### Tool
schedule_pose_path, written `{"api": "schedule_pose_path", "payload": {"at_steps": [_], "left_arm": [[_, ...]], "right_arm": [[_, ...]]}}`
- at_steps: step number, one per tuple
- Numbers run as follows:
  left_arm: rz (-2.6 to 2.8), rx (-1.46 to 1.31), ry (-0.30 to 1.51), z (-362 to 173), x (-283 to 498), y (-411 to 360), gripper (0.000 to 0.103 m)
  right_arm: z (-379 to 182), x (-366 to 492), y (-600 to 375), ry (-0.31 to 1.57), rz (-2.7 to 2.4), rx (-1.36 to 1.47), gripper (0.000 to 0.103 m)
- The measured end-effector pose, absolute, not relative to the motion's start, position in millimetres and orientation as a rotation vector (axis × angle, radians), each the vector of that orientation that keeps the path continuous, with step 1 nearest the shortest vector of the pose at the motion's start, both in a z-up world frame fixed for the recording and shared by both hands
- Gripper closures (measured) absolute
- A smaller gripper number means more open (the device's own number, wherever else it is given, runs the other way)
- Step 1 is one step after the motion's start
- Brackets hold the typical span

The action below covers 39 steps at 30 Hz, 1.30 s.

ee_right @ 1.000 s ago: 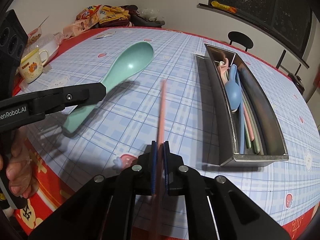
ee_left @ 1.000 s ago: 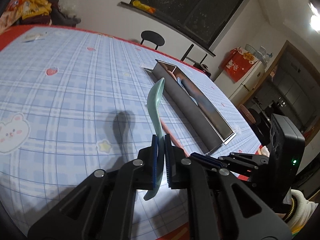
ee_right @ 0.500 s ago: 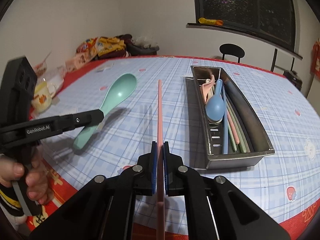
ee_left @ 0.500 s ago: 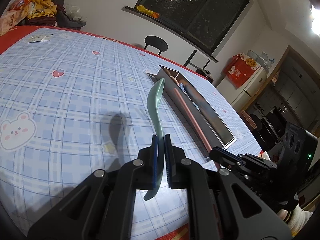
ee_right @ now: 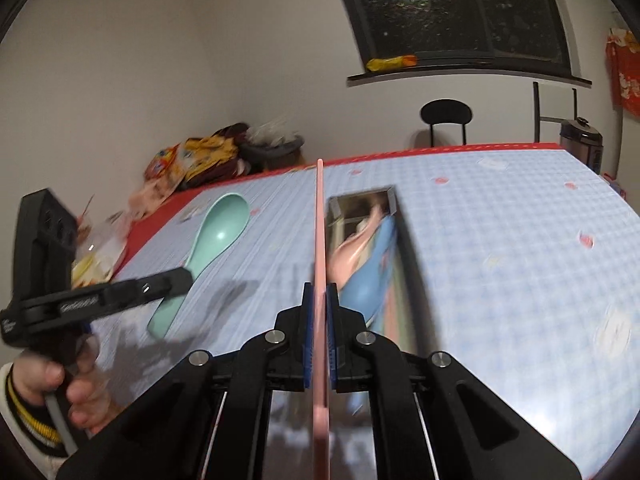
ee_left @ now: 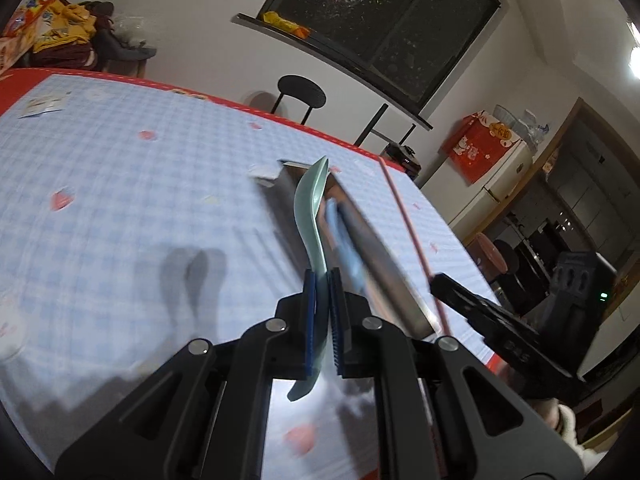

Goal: Organize utensils
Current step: 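Lift and carry the mint spoon and pink chopstick over the steel tray, then open both tools to drop the mint spoon and pink chopstick into the tray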

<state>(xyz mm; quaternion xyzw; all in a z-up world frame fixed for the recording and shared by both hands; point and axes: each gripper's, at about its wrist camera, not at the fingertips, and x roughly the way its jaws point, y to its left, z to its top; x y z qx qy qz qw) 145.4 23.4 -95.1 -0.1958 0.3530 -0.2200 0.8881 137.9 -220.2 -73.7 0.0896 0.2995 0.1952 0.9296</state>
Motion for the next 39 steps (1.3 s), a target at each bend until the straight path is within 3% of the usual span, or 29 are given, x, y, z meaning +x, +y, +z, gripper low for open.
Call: {"api": "schedule_pose_path", "payload": {"at_steps": [6,13,36,39], "left_arm": [[-0.408,-0.436,0.759,-89,195,-27,0.092],[-0.372,-0.403,0.820,-105,230,-67,0.092],[-0.251,-0.399,0.880,-139,255,-91,0.092],[-0.248,-0.390,0.869,-135,253,-90,0.086]], "right_arm": [[-86,196,-244,0.649,0.367,0.260,0.097],[-107,204,-263,0.668,0.419,0.369,0.097],[-129,216,-260,0.783,0.407,0.370,0.095],[-127,215,-259,0.776,0.400,0.366,0.094]]}}
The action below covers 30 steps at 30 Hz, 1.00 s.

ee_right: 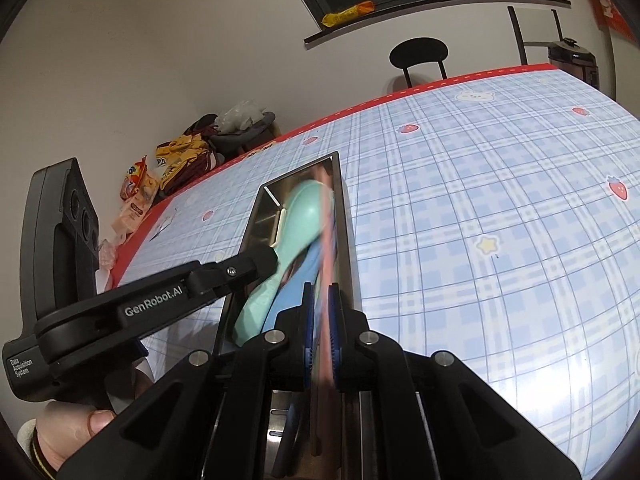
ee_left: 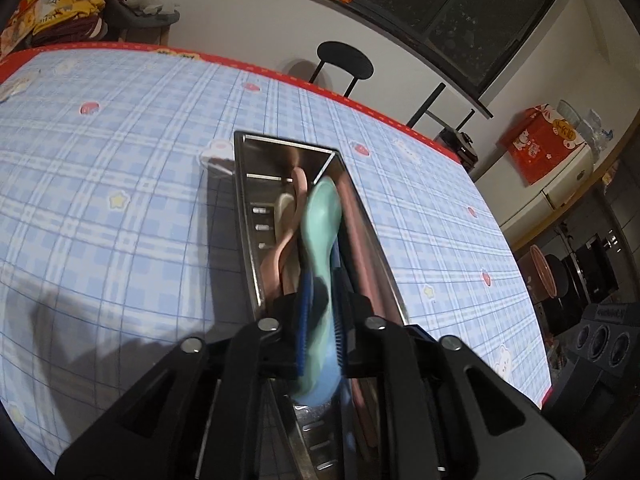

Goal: Organize utensils

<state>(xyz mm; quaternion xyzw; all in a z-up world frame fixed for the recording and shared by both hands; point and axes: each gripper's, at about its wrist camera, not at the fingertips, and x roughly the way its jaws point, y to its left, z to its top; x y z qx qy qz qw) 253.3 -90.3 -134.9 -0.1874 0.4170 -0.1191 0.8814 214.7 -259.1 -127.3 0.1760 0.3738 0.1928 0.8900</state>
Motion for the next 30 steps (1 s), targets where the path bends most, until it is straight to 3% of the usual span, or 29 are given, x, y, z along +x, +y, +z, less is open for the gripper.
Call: {"api": "schedule_pose_path", "payload": {"at_steps": [4,6,10,13,14,16,20,30], "left_arm": [[-0.230,-0.366,0.827,-120,249,-83,0.075],[-0.211,-0.347,0.801,-110,244,-77,0.067],[-0.173,-0.304,0.747,-90,231,-60,0.046],[-0.146,-0.245,0.701,-73,217,-47,0.042],[-0.139,-0.229,0.687,-68,212,-43,0.033],[-0.121,-0.191,0.641,-55,197,-33,0.010],[-0.095,-0.082,0.545,-29,167,-20,0.006],[-0.055,0.052,0.372,24,89,-7,0.006]], "right_arm": [[-122,212,-260,0.752,0.394,0.359,0.087],[-117,208,-259,0.728,0.367,0.336,0.055],[-103,199,-262,0.654,0.338,0.309,0.033],[-90,189,-264,0.595,0.283,0.274,0.015],[-84,184,-265,0.567,0.261,0.265,0.008],[-73,177,-265,0.535,0.207,0.234,0.006],[-46,156,-264,0.473,0.152,0.155,0.006],[18,80,-265,0.377,-0.007,0.013,0.006]]}}
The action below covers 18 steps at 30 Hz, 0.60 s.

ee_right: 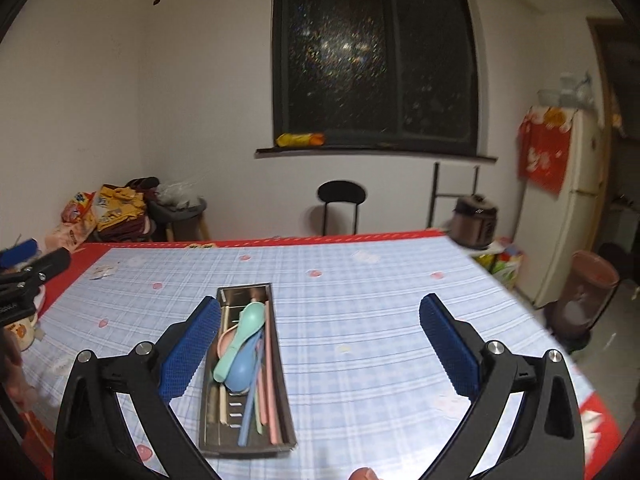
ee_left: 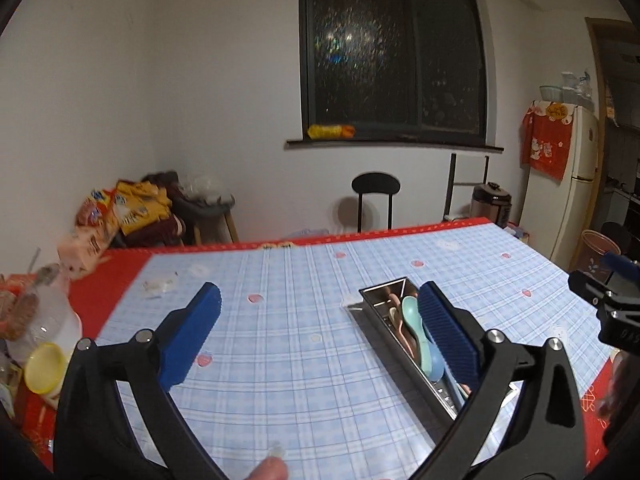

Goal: Organize utensils

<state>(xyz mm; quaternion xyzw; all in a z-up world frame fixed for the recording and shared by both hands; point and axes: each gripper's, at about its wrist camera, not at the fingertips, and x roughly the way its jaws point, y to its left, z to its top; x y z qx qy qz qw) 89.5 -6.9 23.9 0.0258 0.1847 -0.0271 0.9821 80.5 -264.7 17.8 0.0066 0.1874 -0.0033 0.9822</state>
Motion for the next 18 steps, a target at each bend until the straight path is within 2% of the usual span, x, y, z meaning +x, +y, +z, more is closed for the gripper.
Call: {"api": "schedule_pose_path", "payload": {"at_steps": [9,18], "left_arm": [[-0.124,0.024,0.316,37,40,-2,0.006],[-0.132,0.039,0.325,30,29,-6,0.006]], "right_arm": [[46,23,-251,0.324,-0.096,-0.051,0.006],[49,0,-243,0.326,-0.123,-0.063,0.006]]}}
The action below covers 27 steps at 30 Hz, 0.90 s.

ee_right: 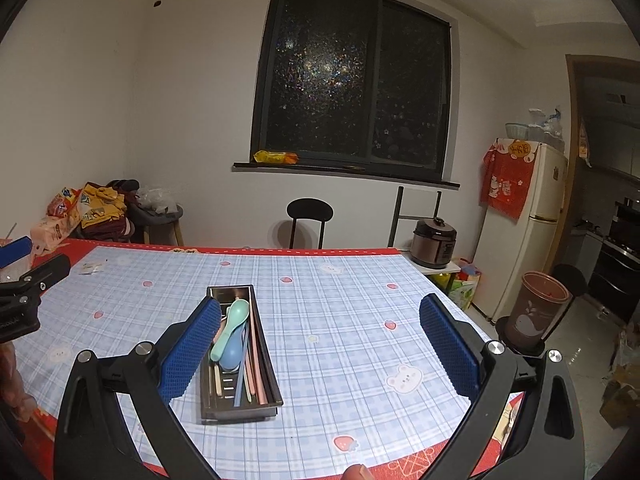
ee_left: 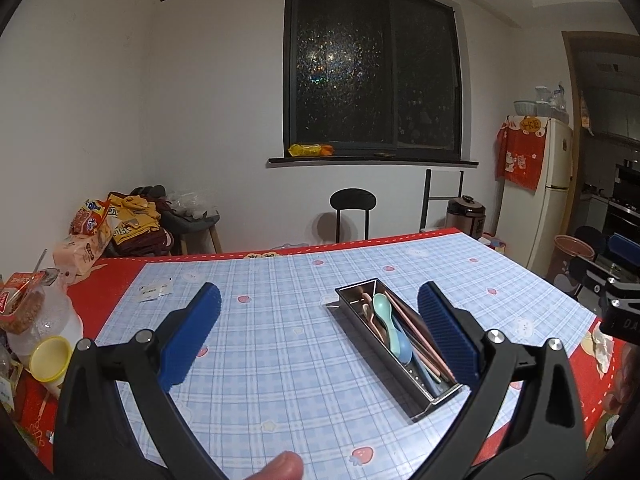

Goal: Organize utensils

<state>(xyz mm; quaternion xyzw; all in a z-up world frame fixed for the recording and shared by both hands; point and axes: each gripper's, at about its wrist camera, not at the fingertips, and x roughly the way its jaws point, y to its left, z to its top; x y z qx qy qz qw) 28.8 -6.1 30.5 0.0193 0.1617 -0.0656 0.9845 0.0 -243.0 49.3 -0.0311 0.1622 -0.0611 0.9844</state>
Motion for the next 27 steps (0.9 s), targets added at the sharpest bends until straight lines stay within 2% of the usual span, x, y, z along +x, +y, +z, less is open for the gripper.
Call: {"api": "schedule_pose_path", "payload": {"at_steps": [27], "left_arm": [[-0.135,0.088,0.320,31,24,-14,0.006]], "right_arm": [[48,-1,-252,0.348,-0.165,-0.042,0.006]]}}
